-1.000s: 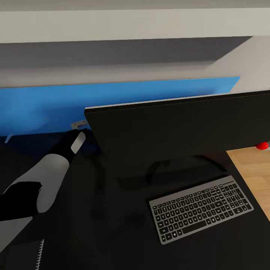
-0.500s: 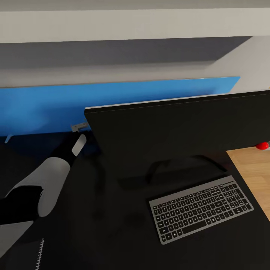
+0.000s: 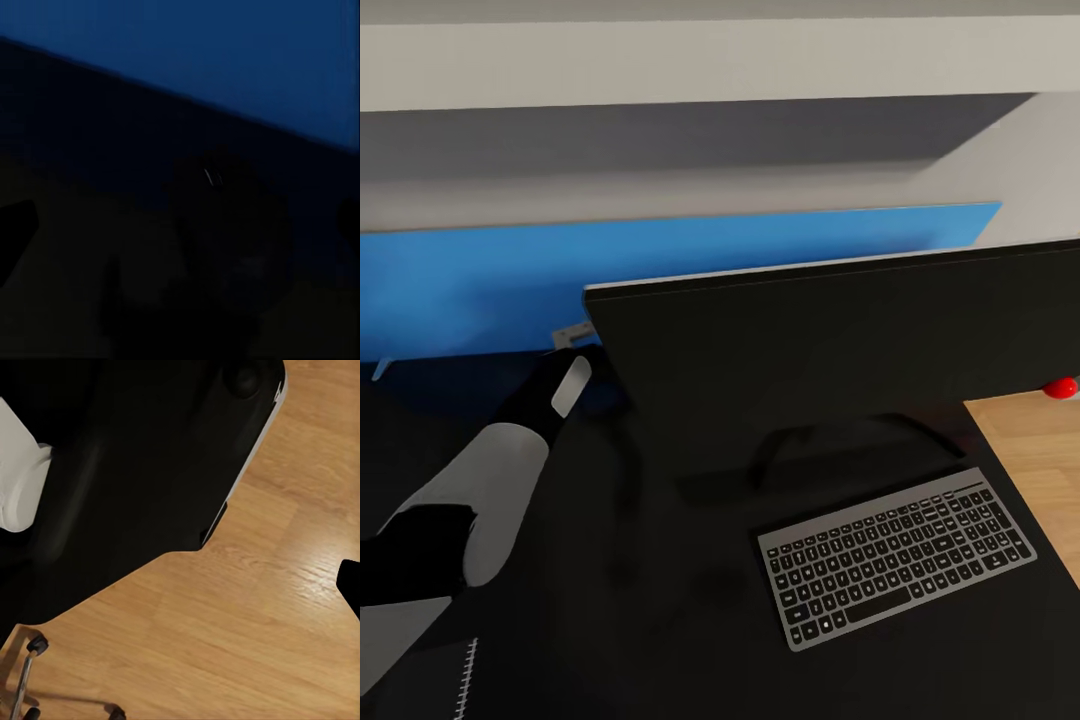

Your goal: In the bedroom, organize the workspace by keeping the computer under the desk, ensuring the monitor is on the desk, placing the keyboard on the desk next to the monitor, placing the mouse on the desk next to the keyboard, moving the folder from the swivel chair onto the desk next to the mouse, stacking the notebook on top of the folder with the pen on top of the notebook, and positioning the swivel chair next to the desk.

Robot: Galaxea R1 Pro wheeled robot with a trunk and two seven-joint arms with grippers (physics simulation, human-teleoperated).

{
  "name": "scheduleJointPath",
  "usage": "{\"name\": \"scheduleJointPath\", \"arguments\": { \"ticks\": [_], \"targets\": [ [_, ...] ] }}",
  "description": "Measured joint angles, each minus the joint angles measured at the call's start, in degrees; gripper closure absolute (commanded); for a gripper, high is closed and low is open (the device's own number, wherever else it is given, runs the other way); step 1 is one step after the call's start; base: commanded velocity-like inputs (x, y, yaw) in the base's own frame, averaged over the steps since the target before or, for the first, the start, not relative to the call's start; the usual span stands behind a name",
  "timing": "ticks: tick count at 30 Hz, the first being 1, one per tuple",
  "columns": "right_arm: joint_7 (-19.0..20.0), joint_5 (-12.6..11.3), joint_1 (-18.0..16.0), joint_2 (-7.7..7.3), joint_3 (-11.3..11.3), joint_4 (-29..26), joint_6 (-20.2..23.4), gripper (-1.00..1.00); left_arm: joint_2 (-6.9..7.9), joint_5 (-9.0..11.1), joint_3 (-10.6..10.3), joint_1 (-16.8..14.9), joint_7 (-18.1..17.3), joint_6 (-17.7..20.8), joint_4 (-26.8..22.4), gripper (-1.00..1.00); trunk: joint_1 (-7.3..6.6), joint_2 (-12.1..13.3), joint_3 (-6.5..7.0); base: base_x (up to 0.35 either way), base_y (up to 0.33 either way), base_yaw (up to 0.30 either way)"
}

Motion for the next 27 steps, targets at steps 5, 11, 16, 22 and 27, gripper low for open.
{"name": "scheduleJointPath", "arguments": {
  "ticks": [5, 11, 16, 22, 27],
  "targets": [
    [-0.02, 0.00, 0.00, 0.01, -0.05, 0.00, 0.00, -1.00, -0.03, 1.87, -0.06, -0.33, -0.43, -0.22, -0.01, -1.00, 0.00, 0.00, -0.34, 0.000, 0.000, 0.000],
    [-0.06, 0.00, -0.01, 0.01, -0.07, 0.00, -0.15, -1.00, 0.00, 2.77, -0.04, -0.98, -0.59, -0.79, 0.01, -1.00, 0.00, 0.00, -0.83, 0.000, 0.000, 0.000],
    [-0.10, 0.01, -0.01, 0.01, -0.08, 0.00, -0.29, -1.00, 0.04, 3.01, -0.03, -1.17, -0.62, -2.10, 0.28, -1.00, 0.00, 0.00, -1.27, 0.000, 0.000, 0.000],
    [-0.12, 0.01, -0.01, 0.01, -0.08, 0.00, -0.33, -1.00, 0.09, 3.08, -0.03, -1.22, -0.62, -2.71, 0.43, -1.00, 0.00, 0.00, -1.81, 0.000, 0.000, 0.000],
    [-0.09, 0.01, -0.01, 0.01, -0.08, 0.00, -0.40, -1.00, 0.06, 3.11, -0.03, -1.31, -0.63, -3.00, 0.95, -1.00, 0.00, 0.00, -2.26, 0.000, 0.000, 0.000]
  ]
}}
